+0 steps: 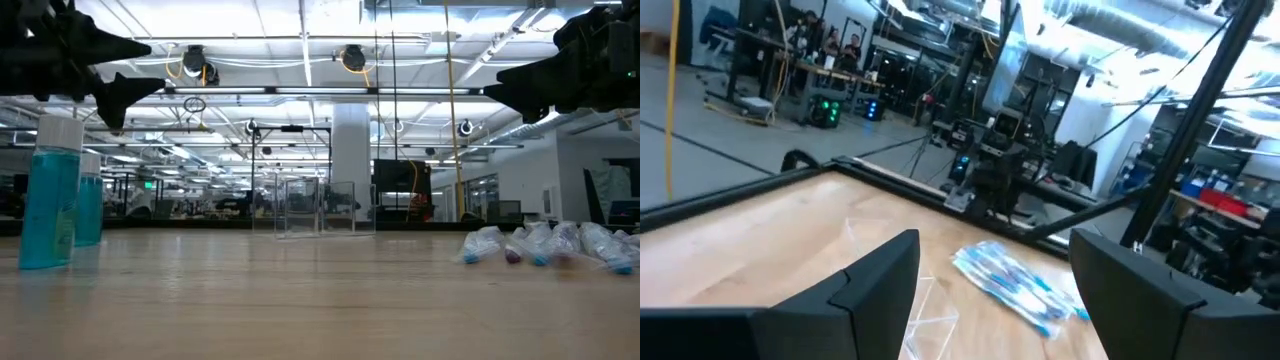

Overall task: Pick & Place toothbrushing station
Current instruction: Put the blue mouthwash into the transparent organizer

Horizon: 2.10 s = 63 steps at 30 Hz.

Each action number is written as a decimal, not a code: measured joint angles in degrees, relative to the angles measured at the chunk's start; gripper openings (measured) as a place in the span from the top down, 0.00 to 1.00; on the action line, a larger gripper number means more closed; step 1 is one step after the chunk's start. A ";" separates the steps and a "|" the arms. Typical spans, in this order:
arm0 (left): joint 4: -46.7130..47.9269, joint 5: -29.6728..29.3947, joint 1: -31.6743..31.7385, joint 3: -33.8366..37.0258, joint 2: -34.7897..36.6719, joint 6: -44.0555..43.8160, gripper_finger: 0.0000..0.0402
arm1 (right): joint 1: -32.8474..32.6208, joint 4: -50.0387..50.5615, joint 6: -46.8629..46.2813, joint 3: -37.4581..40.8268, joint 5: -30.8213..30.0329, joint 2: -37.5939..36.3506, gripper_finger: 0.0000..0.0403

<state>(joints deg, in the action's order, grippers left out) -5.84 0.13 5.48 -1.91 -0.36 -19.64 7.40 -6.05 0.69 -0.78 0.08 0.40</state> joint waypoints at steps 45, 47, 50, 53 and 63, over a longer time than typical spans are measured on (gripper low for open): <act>64.29 10.35 -5.05 -46.05 -67.10 -25.92 0.34 | 0.01 0.13 0.00 -0.02 0.00 0.00 0.47; 64.23 10.35 -5.90 -46.05 -67.59 -25.90 0.34 | 0.00 0.13 0.00 0.00 0.00 0.00 0.47; 64.25 9.51 -7.36 -46.01 -67.99 -25.89 0.34 | 0.00 0.13 0.00 -0.02 0.00 0.00 0.47; 64.27 7.58 -8.37 -46.03 -67.92 -25.85 0.34 | 0.00 0.13 0.00 -0.01 0.00 0.00 0.47; 64.25 4.77 -11.10 -46.03 -67.93 -25.40 0.34 | 0.00 0.13 0.00 -0.02 0.00 -0.01 0.47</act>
<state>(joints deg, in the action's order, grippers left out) 58.41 4.91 -5.62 -47.94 -68.29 -45.04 7.40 -5.91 0.69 -0.80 0.08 0.39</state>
